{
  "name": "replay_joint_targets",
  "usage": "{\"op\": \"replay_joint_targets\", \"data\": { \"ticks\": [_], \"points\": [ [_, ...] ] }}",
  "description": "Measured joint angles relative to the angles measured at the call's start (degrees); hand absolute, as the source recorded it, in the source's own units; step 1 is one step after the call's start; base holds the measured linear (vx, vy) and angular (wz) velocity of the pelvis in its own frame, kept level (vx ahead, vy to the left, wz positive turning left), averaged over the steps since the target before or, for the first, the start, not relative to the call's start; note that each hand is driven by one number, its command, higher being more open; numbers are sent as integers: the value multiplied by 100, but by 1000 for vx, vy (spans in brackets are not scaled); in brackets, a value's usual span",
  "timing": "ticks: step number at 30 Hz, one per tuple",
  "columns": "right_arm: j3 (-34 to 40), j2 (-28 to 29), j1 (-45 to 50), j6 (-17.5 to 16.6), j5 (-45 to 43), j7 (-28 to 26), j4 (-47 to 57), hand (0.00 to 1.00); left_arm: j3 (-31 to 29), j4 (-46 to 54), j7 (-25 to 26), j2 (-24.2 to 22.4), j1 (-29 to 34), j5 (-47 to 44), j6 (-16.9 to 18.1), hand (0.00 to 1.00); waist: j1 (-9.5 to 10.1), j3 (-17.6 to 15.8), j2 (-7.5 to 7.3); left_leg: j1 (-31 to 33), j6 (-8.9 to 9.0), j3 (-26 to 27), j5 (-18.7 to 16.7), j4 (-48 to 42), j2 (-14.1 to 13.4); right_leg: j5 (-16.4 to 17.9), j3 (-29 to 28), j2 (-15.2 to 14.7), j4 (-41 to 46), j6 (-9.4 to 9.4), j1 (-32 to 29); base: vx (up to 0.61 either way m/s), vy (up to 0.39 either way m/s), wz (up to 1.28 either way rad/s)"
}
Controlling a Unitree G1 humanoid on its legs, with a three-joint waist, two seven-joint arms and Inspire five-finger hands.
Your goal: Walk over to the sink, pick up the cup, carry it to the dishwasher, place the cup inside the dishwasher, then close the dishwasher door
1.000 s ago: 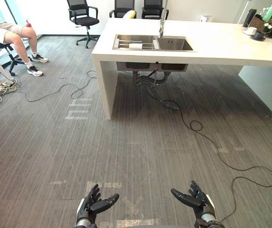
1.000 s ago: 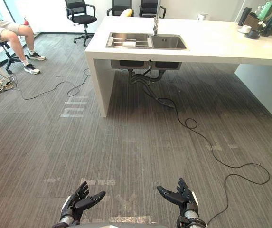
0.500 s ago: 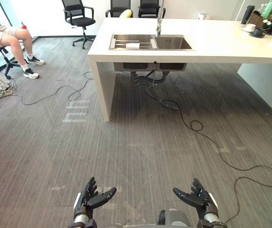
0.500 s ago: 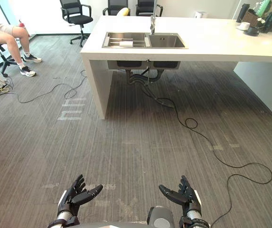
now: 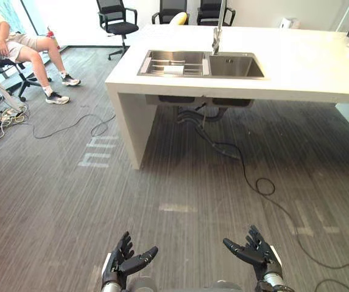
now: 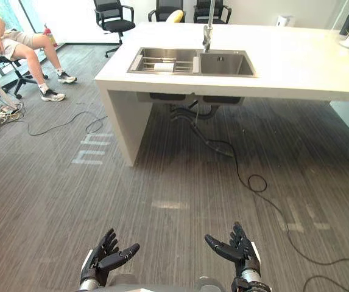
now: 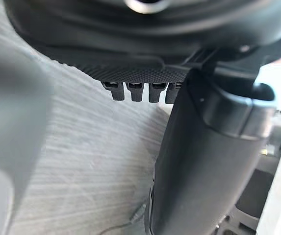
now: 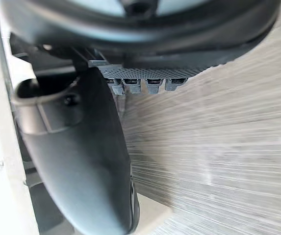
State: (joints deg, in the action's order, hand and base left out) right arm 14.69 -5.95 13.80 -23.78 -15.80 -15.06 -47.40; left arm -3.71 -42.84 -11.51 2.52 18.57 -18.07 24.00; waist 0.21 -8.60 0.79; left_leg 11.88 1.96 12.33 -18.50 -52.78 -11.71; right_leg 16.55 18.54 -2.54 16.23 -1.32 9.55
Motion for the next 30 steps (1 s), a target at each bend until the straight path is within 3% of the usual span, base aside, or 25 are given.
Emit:
{"op": "replay_joint_targets", "data": {
  "ticks": [2, 3, 4, 5, 6, 7, 8, 9, 10, 11, 12, 13, 14, 15, 17, 19, 21, 22, 24, 25, 28, 30],
  "points": [
    [118, -14, -106, 5, -7, 37, 0, 100, -26, 47, 33, 1, -98, -22, 21, 100, 52, -95, -87, 307, -78, 366, 158, 1621, 502, 0, -108, -222, -214, 2, 349, 553, 79, -19],
    [133, -57, -184, 5, -7, 65, 1, 100, -12, 78, 36, -4, -102, -25, 28, 100, 66, -139, -49, 428, -40, 374, 765, 2787, 703, 4, -229, -252, -233, 9, 486, 438, 132, -33],
    [123, -75, -182, 5, -7, 77, 11, 100, 7, 106, 45, 0, -75, -30, 36, 100, 83, -140, 3, 437, 4, 344, 1133, 3348, 736, 12, -328, -204, -259, 24, 541, 456, 189, -63],
    [47, -61, -176, 6, -3, 90, 33, 100, 53, 142, 73, 39, -12, -50, 56, 100, 191, -102, 76, 480, -164, 251, 1951, 3607, 676, 69, -627, -87, -283, 97, 691, 506, 252, -72],
    [-67, 46, -199, 17, 0, 112, 32, 100, 77, 133, 105, 92, -27, -123, 54, 100, 264, -67, -17, 457, -596, 323, 1991, 3476, 813, 100, -888, -235, -255, 109, 757, 513, 265, -57],
    [-105, 90, -189, 16, -2, 123, 90, 100, 79, 137, 106, 118, -66, -148, 57, 100, 233, -22, -184, 459, -613, 368, 1852, 3434, 878, 98, -974, -341, -109, 109, 694, 510, 244, -18],
    [-146, 114, -183, 24, 6, 140, 138, 100, 89, 146, 110, 143, -192, -155, 65, 100, 222, -29, -305, 446, -754, 434, 1670, 3382, 1003, 83, -1185, -520, 440, 140, 436, 380, 175, 7],
    [-150, 137, -183, 46, 16, 151, 142, 100, 109, 166, 82, 198, -208, -149, 62, 100, 224, -21, -366, 399, -784, 459, 1561, 3353, 1081, 36, -1254, -621, 759, 217, 319, 485, 219, 8],
    [-153, 169, -167, 72, 12, 172, 134, 100, 183, 178, 90, 269, -224, -152, 61, 100, 208, -24, -448, 225, -806, 483, 1325, 3272, 1251, -191, -1355, -843, 1545, 583, 86, 489, 230, 2],
    [-166, 185, -153, 106, 11, 176, 68, 100, 184, 178, 124, 278, -214, -150, 57, 100, 193, -44, -487, -58, -851, 508, 1072, 3249, 1386, -740, -1440, -1066, 2587, 926, -262, 487, 224, 0],
    [-177, 190, -145, 122, 11, 177, 41, 100, 185, 179, 148, 274, -212, -147, 50, 100, 186, -47, -476, -224, -850, 504, 979, 3268, 1433, -1105, -1452, -1166, 3120, 1048, -467, 561, 251, -6],
    [-244, 194, -101, 152, 12, 174, 17, 100, 196, 182, 187, 275, -191, -145, 44, 100, 179, -66, -444, -613, -849, 493, 809, 3344, 1494, -1120, -1355, -1315, 4127, 961, -889, 530, 229, -9],
    [-363, 197, -21, 187, 14, 171, 18, 100, 202, 201, 248, 275, -133, -150, 45, 100, 182, -60, -390, -1034, -831, 488, 738, 3549, 1501, -972, -1166, -1350, 4656, 729, -1213, 528, 213, -6],
    [-431, 203, 33, 189, 16, 168, 28, 100, 201, 214, 275, 274, -100, -155, 44, 100, 173, -39, -347, -1238, -836, 468, 739, 3706, 1501, -889, -1035, -1330, 4755, 628, -1391, 422, 127, 2],
    [-529, 295, 173, 189, 26, 130, 67, 100, 202, 299, 345, 372, -150, -184, 45, 100, 82, -10, -319, -1835, -779, 270, 723, 4213, 1473, -437, -450, -1167, 4305, 597, -2054, 417, 55, 31],
    [-518, 306, 224, 189, 27, 123, 47, 100, 206, 312, 425, 408, -267, -240, 41, 100, -7, -33, -286, -2090, -697, 91, 677, 4341, 1398, -288, -96, -1019, 3315, 647, -2253, 380, -17, 51],
    [-403, 338, 302, 184, 24, 96, 51, 100, 235, 536, 531, 427, -434, -285, 39, 100, -56, -38, -296, -2302, -448, -202, 531, 4415, 1322, -506, 15, -794, 1446, 590, -2506, 509, -66, 66],
    [-366, 348, 316, 183, 20, 101, 59, 100, 253, 618, 544, 431, -460, -284, 39, 100, -60, -39, -301, -2343, -372, -269, 486, 4415, 1321, -662, -27, -746, 1104, 559, -2554, 431, -105, 69],
    [-384, 376, 398, 183, 17, 103, 113, 100, 298, 1072, 714, 421, -347, -276, 116, 100, -64, -13, -393, -2627, -74, -411, 245, 4371, 1348, -1420, -212, -713, 658, 145, -2556, 570, -225, 63],
    [-394, 352, 441, 196, 18, 103, 155, 100, 295, 1405, 962, 337, -255, -271, 235, 100, -43, 14, -321, -2806, 12, -434, 3, 4242, 1209, -1546, -170, -696, 982, -6, -2523, 586, -285, 41],
    [-409, 374, 332, 225, 18, 99, 350, 100, 309, 2237, 1388, 209, -51, -271, 495, 100, -5, -21, -208, -2522, 69, -386, -32, 3380, 933, -1028, -46, -568, 1153, -91, -2412, 397, -262, 17],
    [-404, 339, 334, 269, 19, 120, 525, 100, 325, 3179, 1741, 58, 61, -258, 685, 100, 39, -74, -52, -1902, 192, -405, 111, 1766, 541, -784, 129, -342, 1036, -160, -2091, 299, -211, 17]
  ]
}}
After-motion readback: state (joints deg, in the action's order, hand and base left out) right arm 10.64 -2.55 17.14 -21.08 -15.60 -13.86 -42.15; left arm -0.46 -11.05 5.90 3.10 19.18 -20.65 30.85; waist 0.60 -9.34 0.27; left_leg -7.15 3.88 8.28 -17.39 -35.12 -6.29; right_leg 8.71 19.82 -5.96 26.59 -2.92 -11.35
